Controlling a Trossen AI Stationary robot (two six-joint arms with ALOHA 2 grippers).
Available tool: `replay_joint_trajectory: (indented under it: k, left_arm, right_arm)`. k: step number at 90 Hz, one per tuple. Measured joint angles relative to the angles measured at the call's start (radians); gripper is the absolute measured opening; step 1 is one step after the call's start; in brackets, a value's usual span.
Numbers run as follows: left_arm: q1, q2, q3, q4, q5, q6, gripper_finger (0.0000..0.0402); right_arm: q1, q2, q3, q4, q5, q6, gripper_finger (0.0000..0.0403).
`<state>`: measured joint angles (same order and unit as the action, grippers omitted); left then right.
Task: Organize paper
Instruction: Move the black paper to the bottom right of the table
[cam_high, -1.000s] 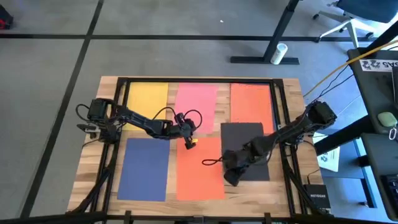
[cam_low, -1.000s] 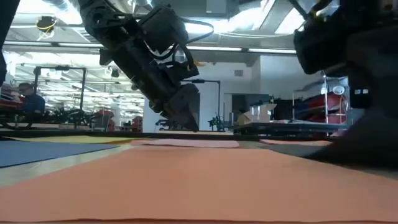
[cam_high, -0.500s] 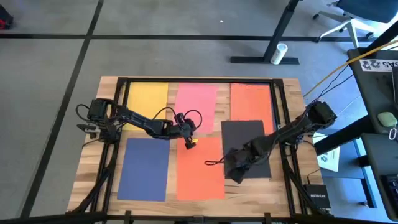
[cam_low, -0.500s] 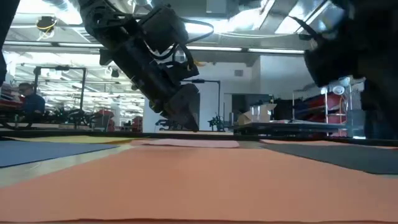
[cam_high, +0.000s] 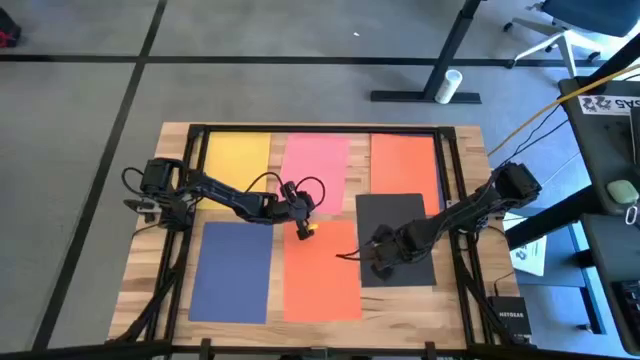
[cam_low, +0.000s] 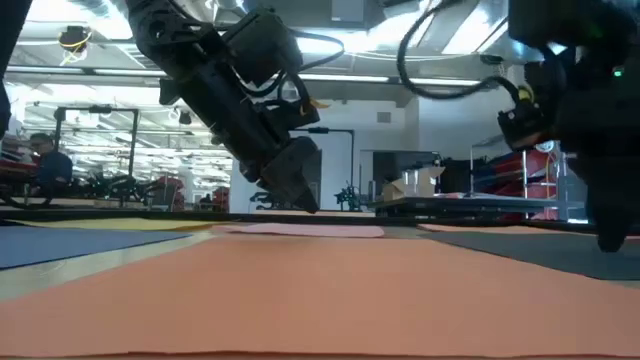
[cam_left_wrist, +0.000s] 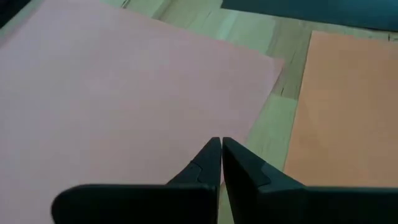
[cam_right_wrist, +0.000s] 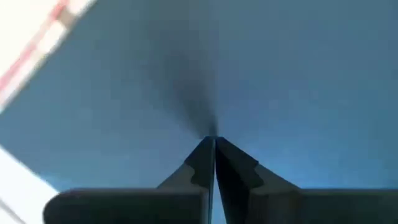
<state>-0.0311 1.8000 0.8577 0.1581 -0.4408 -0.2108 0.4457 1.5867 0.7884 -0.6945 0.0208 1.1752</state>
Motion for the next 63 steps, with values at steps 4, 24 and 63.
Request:
replay_joint_trajectory:
  k: [4,24,63]
  left_arm:
    - [0.0,0.0,0.0,0.0,0.0,0.0,0.0]
    - [0.0,0.0,0.0,-0.001,0.0,-0.002,0.0]
    - [0.0,0.0,0.0,-0.001,0.0,-0.008,0.0]
  right_arm:
    - [0.011,-0.004,-0.011,0.024,-0.006,0.013,0.0]
    - [0.121,-0.004,-0.027,0.117,-0.031,0.165,0.0]
    - [0.379,-0.001,-0.029,0.173,-0.067,0.517,0.0]
